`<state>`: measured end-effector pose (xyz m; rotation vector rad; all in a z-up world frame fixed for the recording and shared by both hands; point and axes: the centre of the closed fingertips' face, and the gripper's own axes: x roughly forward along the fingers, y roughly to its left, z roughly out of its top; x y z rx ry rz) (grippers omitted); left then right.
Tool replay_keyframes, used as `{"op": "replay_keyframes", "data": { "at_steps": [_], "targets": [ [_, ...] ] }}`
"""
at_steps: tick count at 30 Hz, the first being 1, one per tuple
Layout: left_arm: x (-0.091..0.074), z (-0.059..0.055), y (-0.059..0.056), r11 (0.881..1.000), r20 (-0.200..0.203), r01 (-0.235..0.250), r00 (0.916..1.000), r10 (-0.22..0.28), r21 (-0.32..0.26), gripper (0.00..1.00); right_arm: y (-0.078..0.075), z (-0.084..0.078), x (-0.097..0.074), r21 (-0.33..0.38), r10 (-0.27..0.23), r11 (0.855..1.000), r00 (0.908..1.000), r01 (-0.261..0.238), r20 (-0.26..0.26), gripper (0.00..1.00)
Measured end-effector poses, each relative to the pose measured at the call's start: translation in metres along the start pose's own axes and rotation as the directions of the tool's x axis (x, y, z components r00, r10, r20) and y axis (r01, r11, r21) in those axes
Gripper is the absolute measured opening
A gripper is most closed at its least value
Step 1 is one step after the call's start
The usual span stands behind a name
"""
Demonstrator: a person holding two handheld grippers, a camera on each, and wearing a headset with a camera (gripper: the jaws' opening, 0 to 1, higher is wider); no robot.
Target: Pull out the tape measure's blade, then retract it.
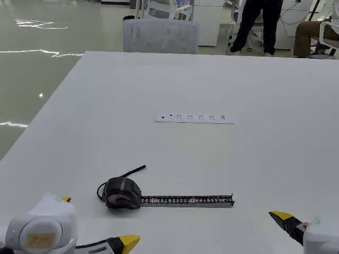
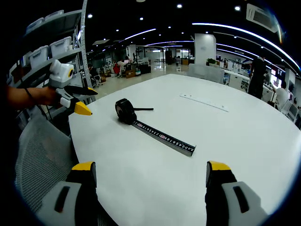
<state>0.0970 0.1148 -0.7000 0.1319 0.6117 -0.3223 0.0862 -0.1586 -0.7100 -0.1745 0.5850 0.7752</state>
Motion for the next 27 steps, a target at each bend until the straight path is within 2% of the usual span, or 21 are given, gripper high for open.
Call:
{"op": "replay_keyframes", "data": {
  "at_steps": [2,6,10,14,17,22,27],
  "targets": [
    [0.003,0.001,0.001,1.0,-0.001,-0.003,1.0,0.004,0.001,0.99,-0.001,0.0,0.0,0.007,0.01,1.0,0.9999,-0.01,0.007,0.99],
    [0.01,0.004,-0.002,1.0,-0.004,-0.003,1.0,0.003,0.006,0.99,-0.003,0.001,-0.001,-0.036,0.041,0.999,0.9991,-0.04,0.012,0.98],
    [0.023,0.001,0.004,1.0,-0.014,-0.004,0.9999,0.004,0.006,0.99,-0.01,0.002,0.0,-0.051,0.06,0.997,0.9982,-0.059,0.005,0.96],
    [0.029,0.007,-0.002,1.0,-0.017,-0.002,0.9998,0.003,0.01,0.99,-0.015,0.002,0.0,-0.075,0.071,0.995,0.9975,-0.071,-0.005,0.95],
    [0.036,0.005,-0.001,1.0,-0.026,0.0,0.9997,0.0,0.012,0.99,-0.019,0.003,0.002,-0.083,0.082,0.993,0.9966,-0.083,-0.008,0.94],
    [0.044,0.001,0.001,1.0,-0.034,-0.009,0.9994,0.009,0.012,0.99,-0.026,-0.001,0.009,-0.127,0.117,0.985,0.9928,-0.119,-0.024,0.91],
    [0.048,0.003,0.002,1.0,-0.04,-0.025,0.9989,0.025,0.012,0.99,-0.031,0.001,0.014,-0.175,0.146,0.973,0.9886,-0.15,-0.038,0.88]
  ]
}}
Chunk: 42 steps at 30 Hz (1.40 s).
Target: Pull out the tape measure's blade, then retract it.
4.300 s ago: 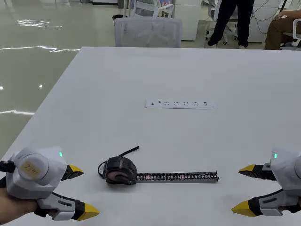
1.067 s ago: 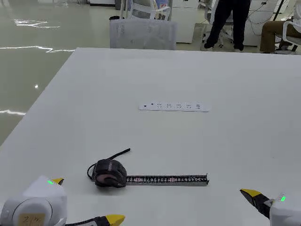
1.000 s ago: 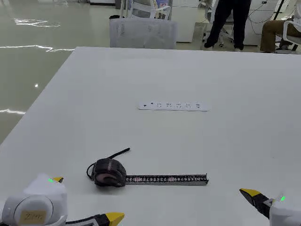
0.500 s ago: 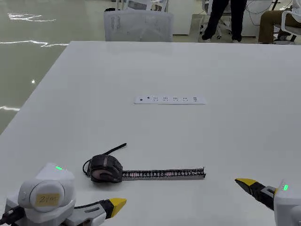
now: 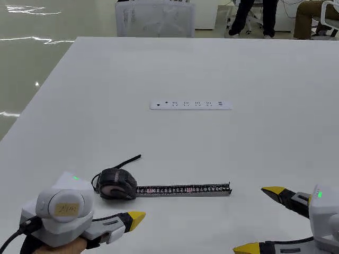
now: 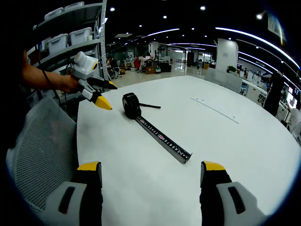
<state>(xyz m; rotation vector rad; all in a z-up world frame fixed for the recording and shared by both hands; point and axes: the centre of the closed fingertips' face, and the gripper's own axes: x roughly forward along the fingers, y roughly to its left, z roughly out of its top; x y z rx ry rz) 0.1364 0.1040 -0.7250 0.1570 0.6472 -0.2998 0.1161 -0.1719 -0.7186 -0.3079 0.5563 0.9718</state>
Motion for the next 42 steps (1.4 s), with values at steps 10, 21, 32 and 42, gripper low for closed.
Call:
{"op": "replay_keyframes", "data": {
  "at_steps": [10,21,32,42],
  "targets": [
    [0.017,0.0,0.008,0.999,-0.008,-0.027,0.9996,0.027,-0.018,0.99,-0.018,-0.007,0.012,-0.091,0.068,0.993,0.9974,-0.07,-0.026,0.8],
    [0.033,0.006,0.01,0.998,-0.008,-0.052,0.9986,0.052,-0.037,0.99,-0.037,-0.01,0.028,-0.176,0.132,0.975,0.9902,-0.138,-0.047,0.69],
    [0.041,0.006,0.014,0.994,-0.02,-0.086,0.9962,0.085,-0.064,0.97,-0.052,-0.021,0.046,-0.23,0.194,0.95,0.9768,-0.21,-0.091,0.6],
    [0.049,-0.003,0.021,0.99,-0.041,-0.11,0.9934,0.107,-0.089,0.93,-0.06,-0.021,0.063,-0.269,0.244,0.925,0.9622,-0.268,-0.122,0.52]
  ]
}}
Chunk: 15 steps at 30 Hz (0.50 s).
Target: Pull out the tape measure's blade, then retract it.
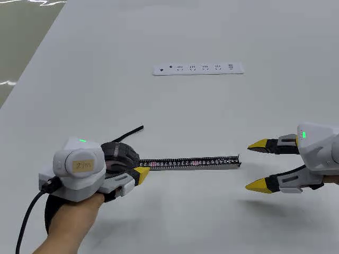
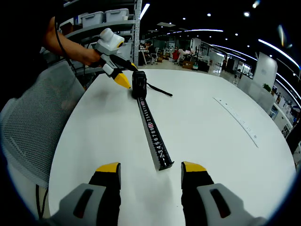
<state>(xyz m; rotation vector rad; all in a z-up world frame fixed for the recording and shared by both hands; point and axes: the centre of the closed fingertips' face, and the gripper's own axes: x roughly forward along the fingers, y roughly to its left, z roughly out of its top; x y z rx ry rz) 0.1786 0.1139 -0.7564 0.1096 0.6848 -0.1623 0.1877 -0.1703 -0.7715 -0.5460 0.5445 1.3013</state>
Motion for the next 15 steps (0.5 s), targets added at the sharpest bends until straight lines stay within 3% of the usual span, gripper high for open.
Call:
{"op": "replay_keyframes", "data": {
  "at_steps": [15],
  "targets": [
    [0.005,-0.002,0.002,0.999,-0.013,-0.006,0.9999,0.005,-0.035,0.86,-0.012,-0.001,0.02,-0.028,0.069,0.997,0.9976,-0.069,-0.013,0.4]
  ]
}}
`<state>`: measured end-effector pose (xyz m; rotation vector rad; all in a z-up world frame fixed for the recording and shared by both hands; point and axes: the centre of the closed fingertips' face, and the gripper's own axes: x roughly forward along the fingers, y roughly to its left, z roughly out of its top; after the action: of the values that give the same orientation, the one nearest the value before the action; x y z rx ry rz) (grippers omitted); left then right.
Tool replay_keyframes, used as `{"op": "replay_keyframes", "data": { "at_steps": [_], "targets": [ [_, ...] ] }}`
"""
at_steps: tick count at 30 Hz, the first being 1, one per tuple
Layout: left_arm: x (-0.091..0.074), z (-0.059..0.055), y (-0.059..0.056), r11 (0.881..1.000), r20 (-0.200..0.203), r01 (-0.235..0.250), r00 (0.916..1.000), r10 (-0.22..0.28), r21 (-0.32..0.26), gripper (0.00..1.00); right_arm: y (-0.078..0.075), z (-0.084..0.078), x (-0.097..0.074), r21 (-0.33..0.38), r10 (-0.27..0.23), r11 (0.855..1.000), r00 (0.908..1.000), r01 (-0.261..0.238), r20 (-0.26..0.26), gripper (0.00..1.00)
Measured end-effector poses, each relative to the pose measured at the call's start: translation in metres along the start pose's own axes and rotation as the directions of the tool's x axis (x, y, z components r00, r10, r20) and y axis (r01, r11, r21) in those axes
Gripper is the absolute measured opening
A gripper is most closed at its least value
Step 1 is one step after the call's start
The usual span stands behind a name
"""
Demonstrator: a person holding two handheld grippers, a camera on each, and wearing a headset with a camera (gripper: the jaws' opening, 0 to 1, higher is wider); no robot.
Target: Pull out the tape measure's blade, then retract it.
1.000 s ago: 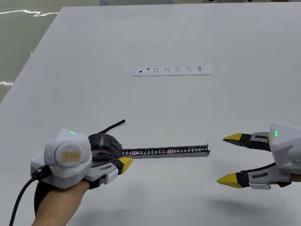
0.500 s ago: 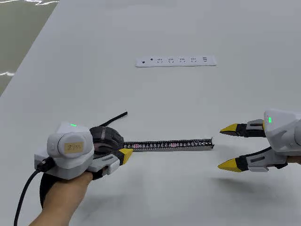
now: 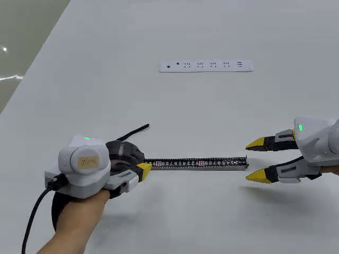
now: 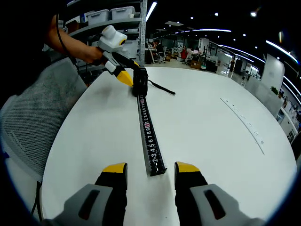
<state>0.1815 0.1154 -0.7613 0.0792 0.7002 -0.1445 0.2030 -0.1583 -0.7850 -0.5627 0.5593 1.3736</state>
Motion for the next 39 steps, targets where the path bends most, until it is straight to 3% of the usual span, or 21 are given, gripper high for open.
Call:
{"op": "replay_keyframes", "data": {
  "at_steps": [20,32,39],
  "targets": [
    [0.01,-0.003,0.002,1.0,-0.009,-0.015,0.9998,0.015,-0.016,0.83,-0.004,-0.011,0.014,-0.069,0.069,0.995,0.9974,-0.07,-0.019,0.18],
    [0.015,-0.006,0.001,0.998,-0.012,-0.031,0.9995,0.03,-0.046,0.8,-0.005,-0.012,0.015,-0.056,0.085,0.995,0.9963,-0.085,0.001,0.15],
    [0.017,-0.002,-0.003,0.992,0.002,-0.052,0.9986,0.053,-0.114,0.75,-0.004,-0.01,0.015,-0.062,0.082,0.995,0.9966,-0.082,-0.006,0.15]
  ]
}}
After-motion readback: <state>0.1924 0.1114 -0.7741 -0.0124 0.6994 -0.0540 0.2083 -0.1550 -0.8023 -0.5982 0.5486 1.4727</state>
